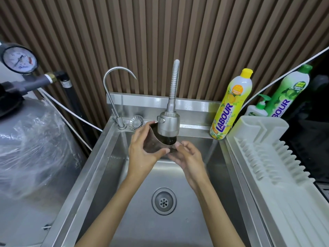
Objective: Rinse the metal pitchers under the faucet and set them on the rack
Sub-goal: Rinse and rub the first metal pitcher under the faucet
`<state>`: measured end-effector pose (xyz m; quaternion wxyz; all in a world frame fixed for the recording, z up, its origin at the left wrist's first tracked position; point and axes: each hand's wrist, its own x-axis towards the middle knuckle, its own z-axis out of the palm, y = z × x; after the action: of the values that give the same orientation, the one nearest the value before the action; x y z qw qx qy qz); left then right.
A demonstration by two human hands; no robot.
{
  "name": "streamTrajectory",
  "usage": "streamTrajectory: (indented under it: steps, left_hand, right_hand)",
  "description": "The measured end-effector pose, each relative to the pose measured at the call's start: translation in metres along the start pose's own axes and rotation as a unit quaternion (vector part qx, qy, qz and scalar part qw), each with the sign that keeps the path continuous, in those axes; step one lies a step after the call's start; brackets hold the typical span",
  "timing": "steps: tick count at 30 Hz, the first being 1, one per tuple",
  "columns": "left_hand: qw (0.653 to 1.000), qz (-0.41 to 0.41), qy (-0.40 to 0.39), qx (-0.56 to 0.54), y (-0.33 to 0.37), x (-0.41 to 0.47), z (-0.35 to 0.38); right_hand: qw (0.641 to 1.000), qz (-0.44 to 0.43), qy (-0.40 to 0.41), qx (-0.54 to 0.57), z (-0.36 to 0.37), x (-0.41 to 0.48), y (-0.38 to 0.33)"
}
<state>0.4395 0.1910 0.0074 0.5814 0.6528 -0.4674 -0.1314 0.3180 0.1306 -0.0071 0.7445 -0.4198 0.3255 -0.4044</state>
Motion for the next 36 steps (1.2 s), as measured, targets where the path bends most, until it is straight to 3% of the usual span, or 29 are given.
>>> streamTrajectory:
  steps: [5,10,12,15,18,21,25,29,33,34,36]
  left_hand:
    - [0.992,-0.096,0.031,0.072,-0.002,-0.015,0.01]
    - [0.979,-0.166,-0.062,-0.099,-0.011,-0.016,0.021]
    - [0.975,-0.157,-0.075,-0.141,-0.01,-0.013,0.026]
    - [0.973,-0.135,-0.029,-0.187,-0.005,-0.009,0.029]
    - [0.984,-0.103,0.018,-0.144,-0.002,-0.001,0.022]
    - [0.994,-0.095,0.018,-0.04,0.004,0.002,0.01]
    - [0.987,-0.139,0.026,0.075,0.006,-0.003,0.005]
    - [0.985,-0.138,-0.03,0.102,0.01,-0.01,0.009]
    - [0.98,-0.173,-0.1,-0.025,0.002,-0.009,0.016]
    - [0.979,-0.172,-0.098,-0.056,0.001,-0.009,0.019]
    - [0.98,-0.153,-0.067,-0.111,-0.001,-0.008,0.025]
  right_hand:
    - [0.979,0.008,0.098,-0.179,-0.001,-0.01,-0.022]
    - [0.875,-0.131,0.188,-0.427,0.0,-0.021,-0.041]
    - [0.881,-0.17,0.172,-0.406,0.004,-0.022,-0.041]
    - [0.942,-0.168,0.128,-0.261,0.007,-0.013,-0.035]
    - [0.991,-0.075,0.063,-0.093,0.008,-0.001,-0.021]
    - [0.999,0.024,0.027,-0.007,0.007,0.0,-0.007]
    - [0.995,0.055,0.047,-0.073,0.003,-0.009,-0.008]
    - [0.966,0.026,0.133,-0.221,-0.003,-0.015,-0.03]
    - [0.865,-0.107,0.192,-0.45,-0.004,-0.021,-0.046]
    - [0.861,-0.133,0.189,-0.453,-0.002,-0.021,-0.046]
    - [0.903,-0.162,0.155,-0.367,0.002,-0.019,-0.042]
